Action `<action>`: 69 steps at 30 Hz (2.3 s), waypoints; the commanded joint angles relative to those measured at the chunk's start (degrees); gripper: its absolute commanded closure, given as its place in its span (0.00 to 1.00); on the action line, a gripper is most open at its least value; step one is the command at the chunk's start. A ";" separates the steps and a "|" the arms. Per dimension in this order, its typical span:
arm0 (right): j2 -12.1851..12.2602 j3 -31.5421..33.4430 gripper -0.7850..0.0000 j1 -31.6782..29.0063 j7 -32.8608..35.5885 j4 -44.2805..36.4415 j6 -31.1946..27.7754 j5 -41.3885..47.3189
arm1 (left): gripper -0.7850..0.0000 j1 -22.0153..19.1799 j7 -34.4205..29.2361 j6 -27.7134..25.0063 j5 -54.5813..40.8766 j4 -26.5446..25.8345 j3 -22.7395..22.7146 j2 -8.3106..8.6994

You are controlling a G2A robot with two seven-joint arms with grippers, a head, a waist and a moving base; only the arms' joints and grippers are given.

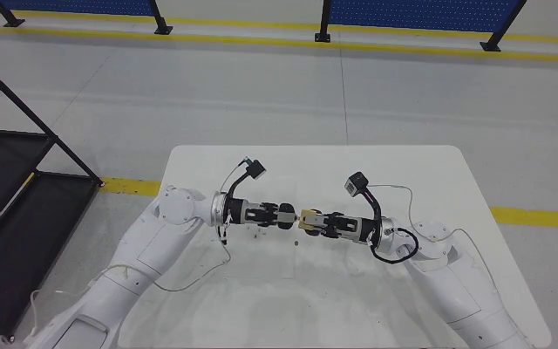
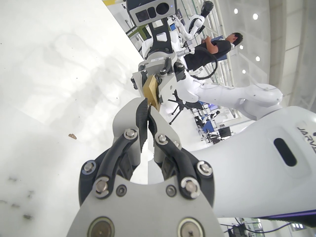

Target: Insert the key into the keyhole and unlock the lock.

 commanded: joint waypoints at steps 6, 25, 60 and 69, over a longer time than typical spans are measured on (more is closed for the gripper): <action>0.00 0.00 1.00 0.00 0.00 0.00 0.00 0.00 | 1.00 1.10 2.35 -3.32 4.35 -1.52 -0.80 0.22; 0.00 0.00 1.00 0.00 0.00 0.00 0.00 0.00 | 1.00 3.70 9.66 -8.96 13.80 -4.42 -1.86 0.56; 0.00 0.00 1.00 0.00 0.00 0.00 0.00 0.00 | 1.00 8.35 21.40 -14.69 29.49 -10.51 -4.40 1.61; 0.00 0.00 1.00 0.00 0.00 0.00 0.00 0.00 | 1.00 8.72 24.05 -16.57 32.40 -10.82 -4.43 1.70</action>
